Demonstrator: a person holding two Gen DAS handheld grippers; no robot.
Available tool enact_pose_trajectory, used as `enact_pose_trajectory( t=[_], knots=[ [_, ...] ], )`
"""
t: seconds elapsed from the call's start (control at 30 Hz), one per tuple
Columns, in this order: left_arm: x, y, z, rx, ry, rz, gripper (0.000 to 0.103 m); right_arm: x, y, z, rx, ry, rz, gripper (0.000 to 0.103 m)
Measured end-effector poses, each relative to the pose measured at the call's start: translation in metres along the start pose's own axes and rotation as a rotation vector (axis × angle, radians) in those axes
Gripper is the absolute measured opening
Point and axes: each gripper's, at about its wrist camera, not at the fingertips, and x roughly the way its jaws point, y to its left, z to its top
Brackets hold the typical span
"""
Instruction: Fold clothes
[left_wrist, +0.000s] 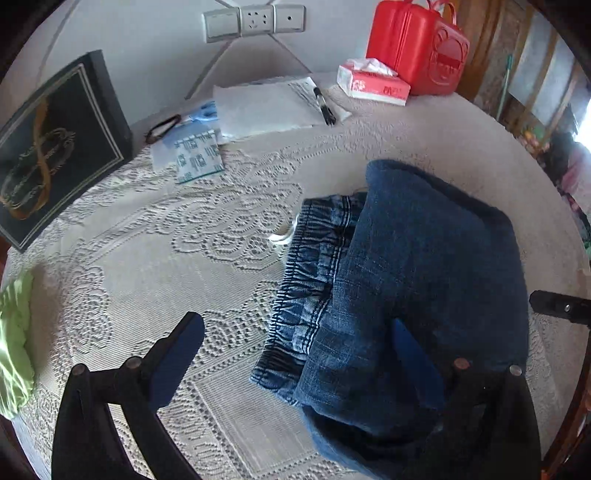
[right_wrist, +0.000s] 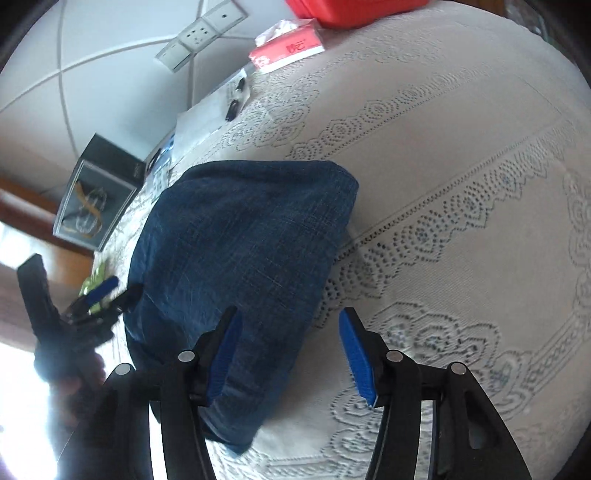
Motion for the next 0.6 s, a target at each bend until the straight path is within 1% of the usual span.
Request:
enact_pose_trajectory(
  t=[0.1,0.17,0.2,0.23,0.27,0.33,0.37,0.4,0.5,0.6],
  knots=[
    [0.015,0.004,-0.003,-0.013,0.004,-0.07,0.103,0.012,0.008,-0.001,0.032,-0.006,0.011,0.055],
    [0.024,0.006,-0.007,-0.03,0.017,-0.137,0.102,0.02,0.015,-0.001,0.029,-0.018,-0.004,0.057],
    [0.026,0.005,-0.009,-0.037,0.021,-0.16,0.102,0.026,0.018,-0.001,0.025,-0.02,-0.027,0.058],
    [0.024,0.001,-0.011,-0.032,0.013,-0.164,0.092,0.031,0.018,-0.001,0.026,-0.02,-0.042,0.059],
    [0.023,-0.002,-0.013,-0.027,0.004,-0.168,0.078,0.033,0.02,-0.002,0.024,-0.024,-0.062,0.058],
    [0.02,-0.007,-0.016,-0.021,-0.009,-0.177,0.076,0.033,0.022,-0.004,0.014,-0.028,-0.103,0.05],
    [0.021,-0.005,-0.016,-0.031,-0.006,-0.186,0.076,0.032,0.021,-0.005,0.011,-0.032,-0.104,0.045],
    [0.021,-0.003,-0.016,-0.046,0.001,-0.197,0.075,0.031,0.019,-0.006,0.011,-0.035,-0.103,0.043],
    [0.02,-0.007,-0.016,-0.028,0.002,-0.186,0.074,0.03,0.009,-0.008,0.04,-0.046,-0.066,0.042],
    [0.021,-0.006,-0.019,-0.028,-0.02,-0.195,0.074,0.032,0.012,-0.009,0.021,-0.047,-0.086,0.047]
  ],
)
